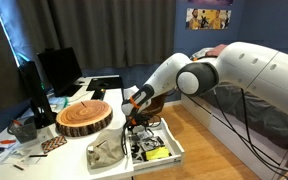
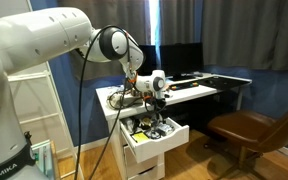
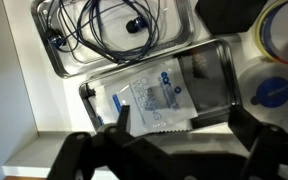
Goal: Take a card out of the drawer
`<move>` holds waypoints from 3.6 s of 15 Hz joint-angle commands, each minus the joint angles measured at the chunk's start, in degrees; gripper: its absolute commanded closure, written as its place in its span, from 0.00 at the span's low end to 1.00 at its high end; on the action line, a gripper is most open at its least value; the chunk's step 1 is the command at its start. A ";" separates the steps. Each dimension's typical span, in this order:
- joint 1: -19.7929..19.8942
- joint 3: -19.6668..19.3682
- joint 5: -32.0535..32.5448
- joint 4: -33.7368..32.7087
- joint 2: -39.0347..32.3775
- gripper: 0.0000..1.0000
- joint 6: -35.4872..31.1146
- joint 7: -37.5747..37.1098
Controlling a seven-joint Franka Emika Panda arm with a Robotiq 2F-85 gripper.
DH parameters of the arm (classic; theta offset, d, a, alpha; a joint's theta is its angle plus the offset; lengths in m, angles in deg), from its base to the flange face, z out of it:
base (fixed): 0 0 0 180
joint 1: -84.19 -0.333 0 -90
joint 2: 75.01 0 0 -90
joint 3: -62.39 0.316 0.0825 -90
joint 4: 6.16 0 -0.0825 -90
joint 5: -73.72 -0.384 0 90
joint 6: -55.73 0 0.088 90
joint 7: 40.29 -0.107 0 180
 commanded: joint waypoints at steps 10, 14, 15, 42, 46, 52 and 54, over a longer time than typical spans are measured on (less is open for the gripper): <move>-0.65 -2.15 -0.66 0.94 0.45 0.07 3.37 0.76; -0.38 -2.42 -0.77 -0.09 -0.41 0.08 3.05 1.40; -0.31 -2.31 -0.85 -0.42 -0.68 0.07 2.86 1.58; -0.32 -1.90 -1.29 -3.89 -3.53 0.52 1.43 3.81; -0.38 -1.94 -1.23 -3.98 -3.24 0.84 1.37 3.81; -0.42 -1.89 -1.16 -4.35 -3.27 0.94 1.55 4.04; -0.59 -1.97 -1.06 -4.16 -2.91 0.93 1.81 4.08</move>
